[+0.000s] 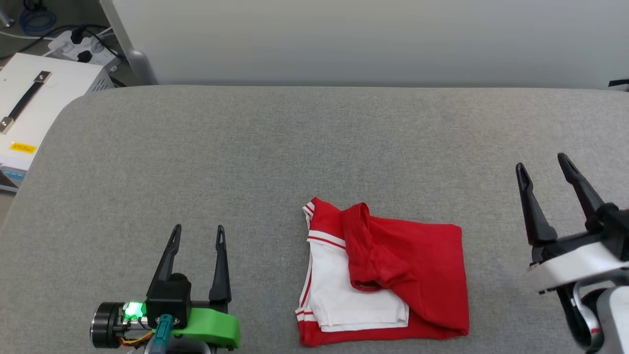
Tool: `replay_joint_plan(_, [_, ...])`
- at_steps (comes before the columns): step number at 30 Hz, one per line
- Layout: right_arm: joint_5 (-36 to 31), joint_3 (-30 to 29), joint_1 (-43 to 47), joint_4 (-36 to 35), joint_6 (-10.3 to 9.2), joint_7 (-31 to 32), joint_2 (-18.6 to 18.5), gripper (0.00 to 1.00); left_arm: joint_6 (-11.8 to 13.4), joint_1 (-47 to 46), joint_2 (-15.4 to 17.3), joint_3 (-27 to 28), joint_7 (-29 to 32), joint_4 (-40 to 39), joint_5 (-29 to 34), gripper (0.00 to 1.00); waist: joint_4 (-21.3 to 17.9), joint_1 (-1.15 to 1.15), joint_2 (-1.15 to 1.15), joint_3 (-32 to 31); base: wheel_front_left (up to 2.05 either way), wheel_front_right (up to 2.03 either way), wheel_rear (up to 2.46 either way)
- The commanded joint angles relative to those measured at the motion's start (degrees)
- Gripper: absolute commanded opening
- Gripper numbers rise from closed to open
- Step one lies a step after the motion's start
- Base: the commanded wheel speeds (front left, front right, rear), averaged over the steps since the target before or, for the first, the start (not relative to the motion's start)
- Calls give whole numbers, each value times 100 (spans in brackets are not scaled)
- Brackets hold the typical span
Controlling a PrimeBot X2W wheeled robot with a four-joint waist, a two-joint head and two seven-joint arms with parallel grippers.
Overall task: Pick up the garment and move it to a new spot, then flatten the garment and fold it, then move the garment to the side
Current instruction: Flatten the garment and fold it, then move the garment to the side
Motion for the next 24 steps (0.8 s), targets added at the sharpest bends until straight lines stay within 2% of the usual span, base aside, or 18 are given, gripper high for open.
replay_joint_plan(1, [-120,-126,207,-83,-4,-98,221,100,34,113,37,-6,-33,-12,32,100,-43,0,0,-86,0,0,0])
replay_joint_plan(9, [-921,-504,1089,-576,-4,-291,973,100,8,270,55,-44,-33,28,8,100,-18,0,0,-327,0,0,0])
replay_joint_plan(12, [-937,-597,1377,-690,-4,-294,1164,100,3,332,68,-51,-33,2,4,100,1,0,0,-392,0,0,0])
replay_joint_plan(24, [-961,-689,1910,-708,-4,-297,1399,100,-6,508,85,-104,-33,-34,-3,100,30,0,0,-461,0,0,0])
